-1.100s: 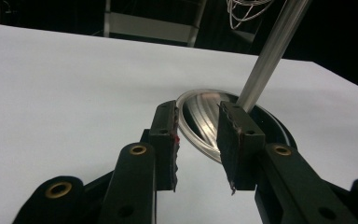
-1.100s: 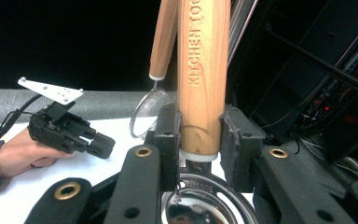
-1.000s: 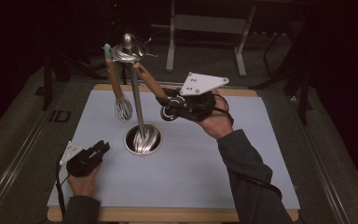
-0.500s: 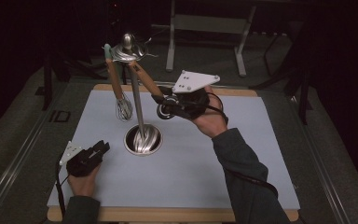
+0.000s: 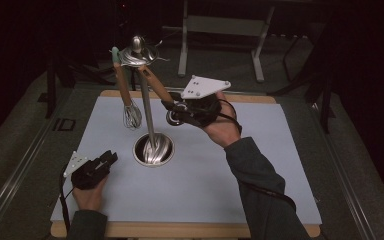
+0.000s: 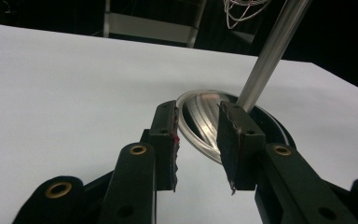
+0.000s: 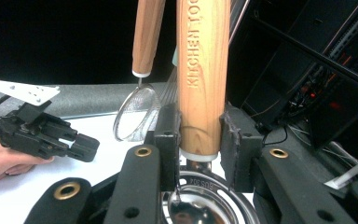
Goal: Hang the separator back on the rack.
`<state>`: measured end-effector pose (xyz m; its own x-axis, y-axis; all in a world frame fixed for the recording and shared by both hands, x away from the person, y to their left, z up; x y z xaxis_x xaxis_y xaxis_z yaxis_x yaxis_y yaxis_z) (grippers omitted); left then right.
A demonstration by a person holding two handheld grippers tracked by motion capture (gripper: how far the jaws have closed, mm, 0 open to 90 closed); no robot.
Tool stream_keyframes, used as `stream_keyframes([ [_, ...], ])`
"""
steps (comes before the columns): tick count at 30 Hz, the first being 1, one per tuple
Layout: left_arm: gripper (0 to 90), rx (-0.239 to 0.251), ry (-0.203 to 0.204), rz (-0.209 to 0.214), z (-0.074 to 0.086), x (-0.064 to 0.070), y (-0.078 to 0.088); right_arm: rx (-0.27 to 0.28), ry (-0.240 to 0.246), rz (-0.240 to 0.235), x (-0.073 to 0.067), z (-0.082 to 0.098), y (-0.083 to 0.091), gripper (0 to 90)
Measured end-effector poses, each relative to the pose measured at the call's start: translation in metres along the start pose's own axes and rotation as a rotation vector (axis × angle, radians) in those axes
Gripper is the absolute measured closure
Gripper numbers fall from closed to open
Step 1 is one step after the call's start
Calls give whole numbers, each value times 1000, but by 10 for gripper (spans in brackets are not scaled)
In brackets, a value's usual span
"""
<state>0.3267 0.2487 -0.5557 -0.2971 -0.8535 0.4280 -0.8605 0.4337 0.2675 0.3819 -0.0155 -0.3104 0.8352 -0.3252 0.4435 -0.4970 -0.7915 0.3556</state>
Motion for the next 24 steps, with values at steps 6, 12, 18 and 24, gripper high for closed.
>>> stream_keyframes([
  [6, 683, 0, -2, 0, 0, 0, 0, -11, -1, 12, -2, 3, -3, 699],
  [12, 683, 2, 0, 1, 0, 0, 0, -12, -15, 3, -4, 3, -6, 698],
  [18, 683, 2, -2, 1, 0, 0, 0, -13, -20, -16, -7, 3, -10, 690],
  [24, 683, 1, 0, 3, 0, 0, 0, -17, 3, -41, -13, 2, -14, 654],
])
Point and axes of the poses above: each handheld gripper's, and its own axes: y roughly backward along the jaws, z roughly out of its underside, x roughly to its right, the point moved 6 cm from there along -y, roughly forward along the jaws, and after that the axes turned 11 degrees about y, right-handed, at the moved point
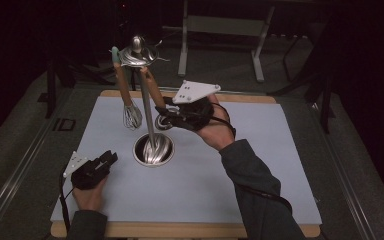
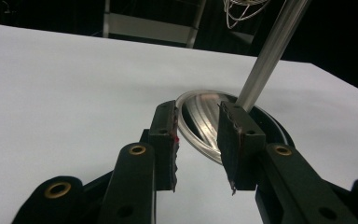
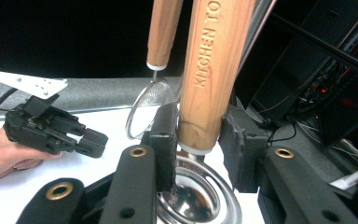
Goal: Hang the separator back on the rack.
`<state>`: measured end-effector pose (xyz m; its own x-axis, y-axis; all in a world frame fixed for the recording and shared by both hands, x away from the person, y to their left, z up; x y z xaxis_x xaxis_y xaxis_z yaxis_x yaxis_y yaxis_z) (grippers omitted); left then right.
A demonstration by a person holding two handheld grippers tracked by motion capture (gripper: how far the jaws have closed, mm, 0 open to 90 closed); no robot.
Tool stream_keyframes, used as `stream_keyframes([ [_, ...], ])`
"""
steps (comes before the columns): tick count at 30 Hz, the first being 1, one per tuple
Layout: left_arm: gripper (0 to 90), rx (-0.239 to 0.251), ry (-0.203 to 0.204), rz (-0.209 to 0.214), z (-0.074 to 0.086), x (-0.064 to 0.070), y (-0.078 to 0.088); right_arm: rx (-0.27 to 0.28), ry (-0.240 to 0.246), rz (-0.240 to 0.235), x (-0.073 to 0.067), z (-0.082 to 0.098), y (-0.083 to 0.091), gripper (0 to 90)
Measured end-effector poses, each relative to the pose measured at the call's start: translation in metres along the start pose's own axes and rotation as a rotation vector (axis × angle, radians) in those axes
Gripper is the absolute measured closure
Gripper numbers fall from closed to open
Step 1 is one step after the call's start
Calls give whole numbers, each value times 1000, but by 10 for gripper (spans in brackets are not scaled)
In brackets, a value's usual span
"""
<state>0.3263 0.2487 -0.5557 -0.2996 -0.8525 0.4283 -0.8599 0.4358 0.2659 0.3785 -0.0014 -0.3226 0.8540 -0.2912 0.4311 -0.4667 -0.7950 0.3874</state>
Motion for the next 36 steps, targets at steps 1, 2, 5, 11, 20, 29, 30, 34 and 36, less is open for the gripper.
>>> stream_keyframes([
  [1, 683, 1, 1, 0, 0, 0, 0, 5, -3, -5, 0, 0, 0, 650],
  [2, 683, 1, 2, 0, 0, 0, 0, 8, -6, -7, 0, 0, -1, 650],
  [5, 683, 1, 1, 1, 0, 0, 0, 4, -8, -6, 0, 1, -1, 650],
  [11, 682, 0, -2, 0, 0, 0, 0, -3, 2, -23, -3, 2, -2, 651],
  [20, 682, 1, 2, 1, 0, 0, 0, -8, 11, -31, -5, 1, -1, 681],
  [29, 682, -5, -5, -1, 0, 0, 0, -20, 9, -34, -3, 7, 4, 684],
  [30, 682, -4, -7, -1, 0, 0, 0, -22, 9, -33, -3, 8, 5, 683],
  [34, 682, -4, -5, 0, 0, 0, 0, -26, 7, -33, -2, 12, 6, 682],
  [36, 682, -3, -3, -1, 0, 0, 0, -31, 5, -33, -2, 14, 7, 683],
])
Point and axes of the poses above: each handheld gripper's, and its own axes: y roughly backward along the jaws, z roughly out of its underside, x roughly to its right, the point moved 6 cm from there along -y, roughly forward along the jaws, and after that the axes turned 11 degrees about y, right-handed, at the moved point
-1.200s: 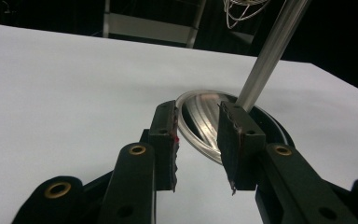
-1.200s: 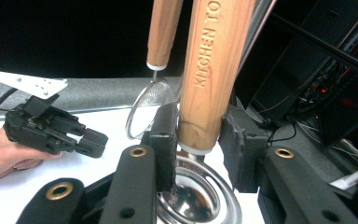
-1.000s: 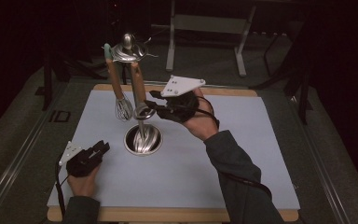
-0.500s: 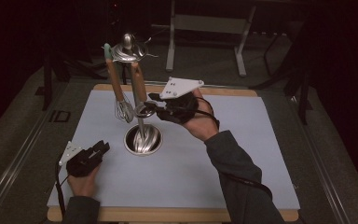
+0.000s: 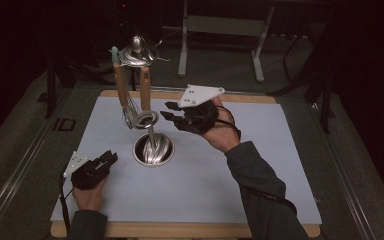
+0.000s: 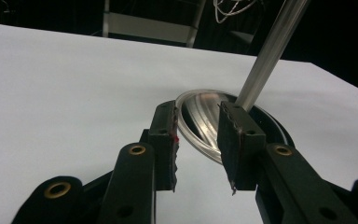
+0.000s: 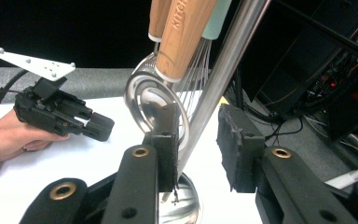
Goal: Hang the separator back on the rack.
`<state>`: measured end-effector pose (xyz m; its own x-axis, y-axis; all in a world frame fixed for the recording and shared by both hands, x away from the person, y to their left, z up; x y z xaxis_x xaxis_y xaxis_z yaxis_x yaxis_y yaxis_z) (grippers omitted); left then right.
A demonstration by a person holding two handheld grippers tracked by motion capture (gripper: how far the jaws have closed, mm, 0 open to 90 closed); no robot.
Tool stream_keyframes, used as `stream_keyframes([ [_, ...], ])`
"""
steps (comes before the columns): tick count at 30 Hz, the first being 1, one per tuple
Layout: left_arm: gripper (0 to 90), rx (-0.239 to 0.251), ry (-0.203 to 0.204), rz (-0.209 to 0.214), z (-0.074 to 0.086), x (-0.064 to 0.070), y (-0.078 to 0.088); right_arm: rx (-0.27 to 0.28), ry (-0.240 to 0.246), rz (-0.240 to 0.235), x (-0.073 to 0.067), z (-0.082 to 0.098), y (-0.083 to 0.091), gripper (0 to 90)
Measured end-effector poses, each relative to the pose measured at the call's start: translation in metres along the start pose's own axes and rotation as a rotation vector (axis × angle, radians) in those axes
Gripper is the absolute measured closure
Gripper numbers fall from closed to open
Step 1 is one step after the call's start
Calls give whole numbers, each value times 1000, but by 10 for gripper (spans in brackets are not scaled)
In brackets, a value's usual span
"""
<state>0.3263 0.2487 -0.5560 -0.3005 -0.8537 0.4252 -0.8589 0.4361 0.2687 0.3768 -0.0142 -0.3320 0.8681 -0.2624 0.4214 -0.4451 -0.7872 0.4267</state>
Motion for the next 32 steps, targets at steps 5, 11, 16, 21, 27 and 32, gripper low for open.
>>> stream_keyframes([
  [5, 682, 0, 1, 0, 0, 0, 0, -13, -7, -4, 1, 7, 2, 680],
  [11, 682, -1, 0, 0, 0, 0, 0, -31, -24, -5, 3, 17, 5, 674],
  [16, 681, -5, -3, -2, 0, 0, -1, -58, -45, -7, 5, 28, 7, 674],
  [21, 681, -9, -5, -5, 0, 0, -1, -93, -67, -13, 4, 39, 7, 667],
  [27, 680, -7, 0, -6, 0, 0, -1, -121, -98, -17, 4, 53, 6, 662],
  [32, 680, -6, 3, -7, 0, 0, -1, -136, -125, -26, 3, 69, 6, 650],
])
Point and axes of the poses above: each handheld gripper's, and its own axes: y roughly backward along the jaws, z roughly out of its underside, x roughly to its right, the point moved 6 cm from there along -y, roughly forward along the jaws, and after that the axes turned 11 degrees about y, right-handed, at the moved point
